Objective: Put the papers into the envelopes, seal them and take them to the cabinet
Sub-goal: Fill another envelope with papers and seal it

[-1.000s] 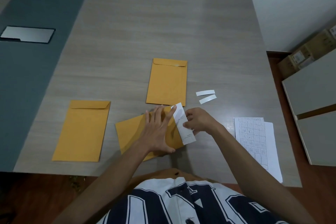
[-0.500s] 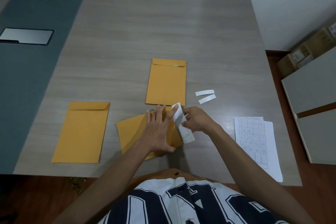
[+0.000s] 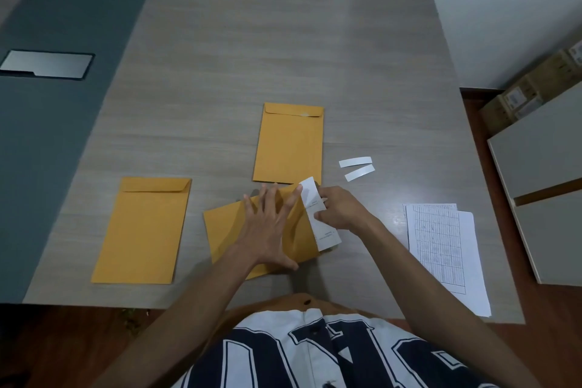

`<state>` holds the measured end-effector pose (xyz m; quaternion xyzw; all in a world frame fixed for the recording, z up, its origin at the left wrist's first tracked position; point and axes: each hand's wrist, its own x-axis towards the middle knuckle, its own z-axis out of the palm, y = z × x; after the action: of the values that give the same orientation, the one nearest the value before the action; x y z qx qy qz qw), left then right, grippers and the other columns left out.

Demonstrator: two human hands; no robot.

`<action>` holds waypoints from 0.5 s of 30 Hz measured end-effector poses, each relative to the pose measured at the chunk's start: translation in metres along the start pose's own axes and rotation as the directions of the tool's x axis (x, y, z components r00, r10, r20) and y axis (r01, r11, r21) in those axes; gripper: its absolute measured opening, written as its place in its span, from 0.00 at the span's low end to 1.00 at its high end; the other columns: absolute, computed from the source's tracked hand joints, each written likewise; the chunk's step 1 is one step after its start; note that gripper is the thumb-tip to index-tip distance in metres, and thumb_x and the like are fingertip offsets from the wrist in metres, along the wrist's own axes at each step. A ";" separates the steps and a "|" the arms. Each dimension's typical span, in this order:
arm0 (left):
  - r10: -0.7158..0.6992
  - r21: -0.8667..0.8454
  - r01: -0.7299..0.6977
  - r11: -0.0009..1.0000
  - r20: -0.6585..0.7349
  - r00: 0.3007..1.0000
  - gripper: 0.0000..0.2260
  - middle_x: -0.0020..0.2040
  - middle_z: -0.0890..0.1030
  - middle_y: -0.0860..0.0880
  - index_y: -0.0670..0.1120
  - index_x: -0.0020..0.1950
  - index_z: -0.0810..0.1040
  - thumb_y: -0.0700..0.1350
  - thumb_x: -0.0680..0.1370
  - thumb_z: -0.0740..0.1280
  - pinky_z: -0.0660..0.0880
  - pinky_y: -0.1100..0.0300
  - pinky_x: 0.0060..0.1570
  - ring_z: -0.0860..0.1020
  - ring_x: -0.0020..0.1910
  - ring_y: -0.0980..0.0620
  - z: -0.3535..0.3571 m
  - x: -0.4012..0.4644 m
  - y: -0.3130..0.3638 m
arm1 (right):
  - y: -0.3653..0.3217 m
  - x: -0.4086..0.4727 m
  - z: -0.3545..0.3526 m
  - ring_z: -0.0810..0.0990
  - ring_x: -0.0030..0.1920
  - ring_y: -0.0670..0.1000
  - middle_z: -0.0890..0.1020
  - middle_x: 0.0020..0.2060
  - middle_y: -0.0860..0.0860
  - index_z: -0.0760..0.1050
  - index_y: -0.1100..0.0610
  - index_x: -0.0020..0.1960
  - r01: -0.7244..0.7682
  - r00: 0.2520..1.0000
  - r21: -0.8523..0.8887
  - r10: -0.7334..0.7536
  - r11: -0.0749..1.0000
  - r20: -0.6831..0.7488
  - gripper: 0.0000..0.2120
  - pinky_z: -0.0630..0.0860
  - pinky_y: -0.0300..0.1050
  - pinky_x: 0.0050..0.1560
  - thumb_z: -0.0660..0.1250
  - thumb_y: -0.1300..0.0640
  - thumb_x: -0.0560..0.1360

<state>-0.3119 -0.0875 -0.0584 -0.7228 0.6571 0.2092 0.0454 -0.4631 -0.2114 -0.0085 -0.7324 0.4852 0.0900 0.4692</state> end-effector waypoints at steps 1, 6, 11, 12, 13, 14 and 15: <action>0.004 -0.007 -0.004 1.000 0.000 1.000 0.70 0.79 0.45 0.37 0.59 0.73 0.23 0.74 0.54 0.74 0.49 0.25 0.69 0.43 0.78 0.32 -0.001 0.000 0.001 | 0.000 0.000 0.002 0.79 0.54 0.55 0.81 0.58 0.55 0.77 0.56 0.64 -0.002 1.000 -0.005 0.002 1.000 -0.006 0.18 0.77 0.47 0.46 0.67 0.64 0.74; 0.028 -0.026 -0.029 0.999 -0.019 0.999 0.68 0.78 0.49 0.38 0.60 0.73 0.23 0.71 0.56 0.75 0.49 0.27 0.71 0.47 0.78 0.34 -0.003 0.000 0.007 | -0.003 0.001 0.006 0.78 0.50 0.53 0.82 0.56 0.55 0.77 0.56 0.62 -0.005 1.000 -0.021 0.004 1.000 -0.024 0.18 0.75 0.44 0.44 0.69 0.64 0.73; 0.045 -0.033 -0.046 0.998 -0.046 0.998 0.68 0.77 0.52 0.39 0.59 0.73 0.24 0.71 0.56 0.75 0.50 0.29 0.71 0.50 0.77 0.35 -0.004 0.001 0.009 | -0.006 -0.001 0.005 0.79 0.52 0.56 0.80 0.55 0.54 0.76 0.56 0.63 -0.005 1.000 -0.018 0.004 1.000 -0.017 0.18 0.78 0.46 0.43 0.70 0.62 0.73; 0.049 -0.029 -0.050 0.998 -0.052 0.997 0.68 0.77 0.52 0.39 0.59 0.73 0.23 0.71 0.56 0.75 0.51 0.29 0.71 0.51 0.76 0.35 -0.004 0.001 0.009 | -0.007 -0.001 0.004 0.79 0.51 0.56 0.80 0.54 0.54 0.76 0.56 0.63 -0.011 1.000 -0.013 0.011 1.000 -0.011 0.18 0.80 0.48 0.42 0.70 0.62 0.73; 0.051 -0.026 -0.052 0.998 -0.057 0.997 0.68 0.76 0.53 0.39 0.59 0.73 0.23 0.71 0.56 0.75 0.51 0.30 0.71 0.52 0.76 0.35 -0.004 0.001 0.009 | -0.007 -0.002 0.004 0.79 0.51 0.57 0.80 0.54 0.54 0.76 0.56 0.63 -0.016 1.000 -0.010 0.016 1.000 -0.003 0.18 0.82 0.50 0.43 0.70 0.62 0.73; 0.052 -0.024 -0.054 0.998 -0.063 0.997 0.68 0.76 0.53 0.39 0.59 0.73 0.23 0.71 0.56 0.75 0.51 0.30 0.71 0.52 0.76 0.35 -0.005 0.001 0.009 | -0.008 -0.002 0.004 0.80 0.51 0.58 0.80 0.55 0.55 0.76 0.56 0.63 -0.016 1.000 -0.010 0.016 1.000 0.003 0.18 0.83 0.51 0.44 0.71 0.62 0.73; 0.054 -0.025 -0.056 0.998 -0.068 0.996 0.68 0.76 0.53 0.39 0.59 0.73 0.24 0.71 0.56 0.75 0.51 0.30 0.71 0.53 0.76 0.35 -0.005 0.001 0.009 | -0.009 -0.002 0.003 0.80 0.52 0.58 0.80 0.56 0.55 0.76 0.57 0.63 -0.014 1.000 -0.014 0.014 1.000 0.007 0.18 0.83 0.51 0.45 0.71 0.62 0.73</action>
<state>-0.3191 -0.0914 -0.0523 -0.7115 0.6751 0.1947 0.0078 -0.4561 -0.2065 -0.0036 -0.7318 0.4882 0.0991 0.4652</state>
